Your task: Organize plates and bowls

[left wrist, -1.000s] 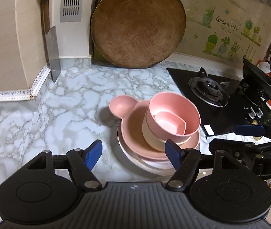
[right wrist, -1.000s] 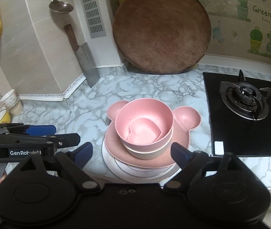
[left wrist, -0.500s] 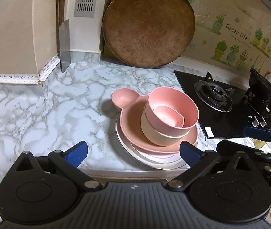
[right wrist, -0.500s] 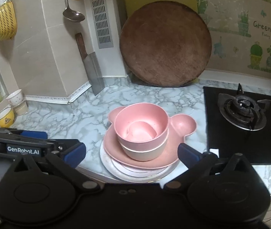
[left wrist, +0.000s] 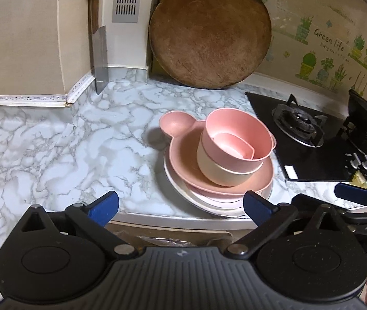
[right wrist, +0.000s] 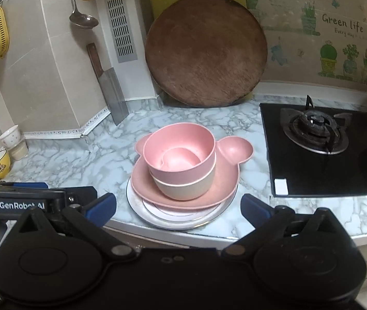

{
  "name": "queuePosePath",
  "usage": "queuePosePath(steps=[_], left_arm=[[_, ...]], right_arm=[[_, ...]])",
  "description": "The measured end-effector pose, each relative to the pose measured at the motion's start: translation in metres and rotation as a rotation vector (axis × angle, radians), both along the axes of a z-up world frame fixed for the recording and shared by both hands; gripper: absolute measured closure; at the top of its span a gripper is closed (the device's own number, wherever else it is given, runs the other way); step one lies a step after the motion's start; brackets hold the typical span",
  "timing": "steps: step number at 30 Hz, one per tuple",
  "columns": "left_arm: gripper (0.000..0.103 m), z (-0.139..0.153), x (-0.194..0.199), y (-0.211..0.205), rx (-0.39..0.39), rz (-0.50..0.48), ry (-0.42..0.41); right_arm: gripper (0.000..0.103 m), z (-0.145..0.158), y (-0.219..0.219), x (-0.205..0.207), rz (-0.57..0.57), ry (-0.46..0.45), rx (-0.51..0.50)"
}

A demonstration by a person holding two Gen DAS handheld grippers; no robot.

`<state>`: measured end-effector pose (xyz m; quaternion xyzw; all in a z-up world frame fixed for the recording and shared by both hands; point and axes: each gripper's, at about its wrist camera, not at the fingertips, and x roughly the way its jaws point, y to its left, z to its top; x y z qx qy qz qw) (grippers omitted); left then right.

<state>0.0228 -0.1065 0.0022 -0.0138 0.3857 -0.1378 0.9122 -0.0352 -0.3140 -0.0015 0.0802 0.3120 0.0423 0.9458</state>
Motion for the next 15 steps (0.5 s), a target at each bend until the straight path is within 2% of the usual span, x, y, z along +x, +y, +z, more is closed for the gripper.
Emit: queuePosePath(steps=[3,9,15], left_arm=[[0.0,-0.0002,-0.0023,-0.0015,-0.001,0.002,-0.003],[0.0,0.0013,-0.0039,-0.0035,-0.001,0.002,-0.006],[0.0,0.0053,-0.0052,-0.0043,-0.005,-0.004,-0.023]], right_arm=[[0.0,-0.0008,-0.0033,-0.0013,-0.017,0.014,0.028],[0.0,0.002,-0.0024,-0.003,-0.038,0.016,0.009],[0.0,0.0035,-0.0088,-0.0033,-0.04,-0.006,0.05]])
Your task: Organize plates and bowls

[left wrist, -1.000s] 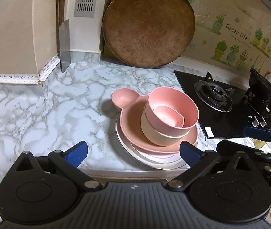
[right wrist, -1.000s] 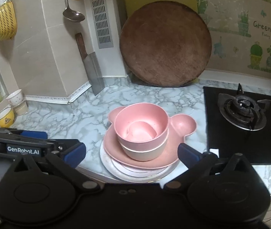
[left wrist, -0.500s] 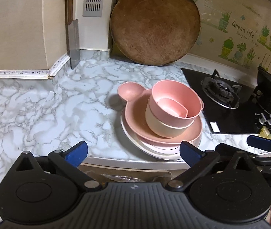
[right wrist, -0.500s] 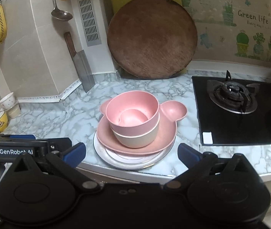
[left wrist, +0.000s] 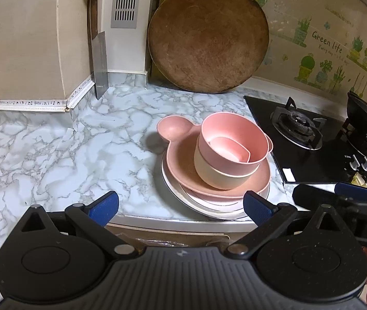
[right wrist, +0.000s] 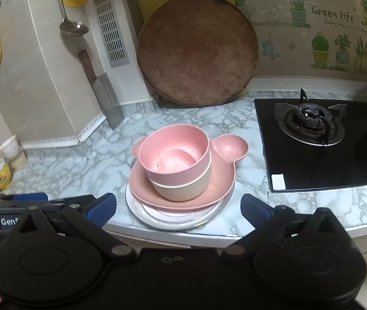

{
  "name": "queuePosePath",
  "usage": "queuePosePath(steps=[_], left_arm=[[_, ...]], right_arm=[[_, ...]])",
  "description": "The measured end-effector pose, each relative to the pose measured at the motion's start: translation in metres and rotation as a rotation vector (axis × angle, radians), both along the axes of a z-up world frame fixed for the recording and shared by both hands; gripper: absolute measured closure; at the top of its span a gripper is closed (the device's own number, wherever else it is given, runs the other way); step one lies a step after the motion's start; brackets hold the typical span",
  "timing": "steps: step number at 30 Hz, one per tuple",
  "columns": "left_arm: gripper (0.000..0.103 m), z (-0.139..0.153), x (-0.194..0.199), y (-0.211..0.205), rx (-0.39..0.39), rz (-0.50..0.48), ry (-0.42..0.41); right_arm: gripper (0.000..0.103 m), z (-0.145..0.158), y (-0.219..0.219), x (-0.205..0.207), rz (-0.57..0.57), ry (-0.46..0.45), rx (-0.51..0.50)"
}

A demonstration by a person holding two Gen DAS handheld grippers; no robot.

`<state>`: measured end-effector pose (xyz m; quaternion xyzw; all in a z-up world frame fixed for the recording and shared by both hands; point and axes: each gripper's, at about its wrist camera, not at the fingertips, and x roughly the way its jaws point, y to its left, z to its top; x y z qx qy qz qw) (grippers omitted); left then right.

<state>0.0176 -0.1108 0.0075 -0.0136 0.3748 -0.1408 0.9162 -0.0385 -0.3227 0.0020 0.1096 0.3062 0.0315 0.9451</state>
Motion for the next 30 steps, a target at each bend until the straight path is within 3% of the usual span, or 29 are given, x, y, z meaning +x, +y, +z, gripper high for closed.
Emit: queuePosePath(steps=[12,30], left_arm=[[0.0,0.002,0.001,0.0,-0.004,-0.001,-0.023],[0.0,-0.004,0.006,0.005,-0.02,0.015,0.0]], right_arm=[[0.0,-0.001,-0.007,0.004,-0.058,0.009,0.008],[0.0,-0.006,-0.002,0.011,-0.052,0.022,0.008]])
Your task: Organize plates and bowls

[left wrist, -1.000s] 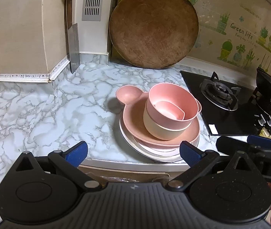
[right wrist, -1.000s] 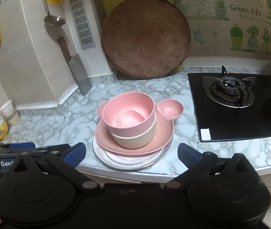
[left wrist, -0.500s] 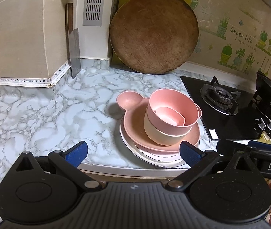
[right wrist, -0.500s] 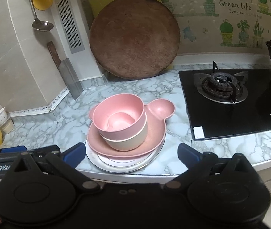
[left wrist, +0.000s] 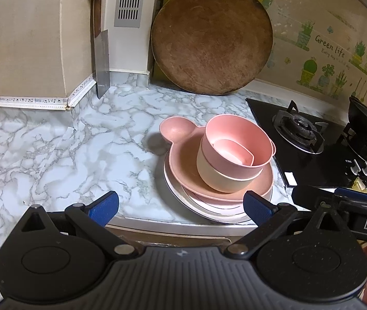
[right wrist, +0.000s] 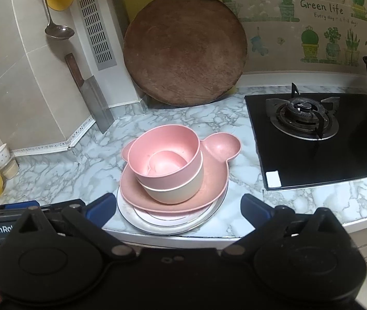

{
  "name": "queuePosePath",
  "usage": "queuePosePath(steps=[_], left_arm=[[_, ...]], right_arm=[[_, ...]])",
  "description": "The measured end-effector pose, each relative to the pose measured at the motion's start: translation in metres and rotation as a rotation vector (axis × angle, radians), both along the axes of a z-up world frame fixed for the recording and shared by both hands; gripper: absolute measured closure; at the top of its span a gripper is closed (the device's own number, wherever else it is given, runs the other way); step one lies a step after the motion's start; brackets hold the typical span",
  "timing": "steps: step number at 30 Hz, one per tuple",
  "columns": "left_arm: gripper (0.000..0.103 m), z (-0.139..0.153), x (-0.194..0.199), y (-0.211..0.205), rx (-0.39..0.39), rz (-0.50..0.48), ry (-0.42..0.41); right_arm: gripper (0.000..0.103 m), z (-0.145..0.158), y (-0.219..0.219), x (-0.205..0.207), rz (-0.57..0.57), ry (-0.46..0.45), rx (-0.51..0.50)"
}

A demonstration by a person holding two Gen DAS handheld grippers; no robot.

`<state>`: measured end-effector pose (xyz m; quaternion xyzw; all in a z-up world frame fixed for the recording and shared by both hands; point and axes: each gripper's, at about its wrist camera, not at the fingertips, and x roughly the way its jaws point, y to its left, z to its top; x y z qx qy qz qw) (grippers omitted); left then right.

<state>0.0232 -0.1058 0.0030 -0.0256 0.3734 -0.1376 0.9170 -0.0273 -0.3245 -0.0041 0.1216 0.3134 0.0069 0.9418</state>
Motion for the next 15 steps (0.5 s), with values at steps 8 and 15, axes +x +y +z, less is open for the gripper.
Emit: queuePosePath(steps=[8,15], left_arm=[[0.0,0.0021,0.0013,0.004,-0.009,0.014,-0.024],[0.0,0.0036,0.0027,0.008,-0.015,0.02,-0.041]], right_arm=[[0.0,-0.0016,0.0007,0.0024,0.001,0.003,-0.002],[0.0,-0.0026,0.0024,0.005,-0.004,-0.003,0.001]])
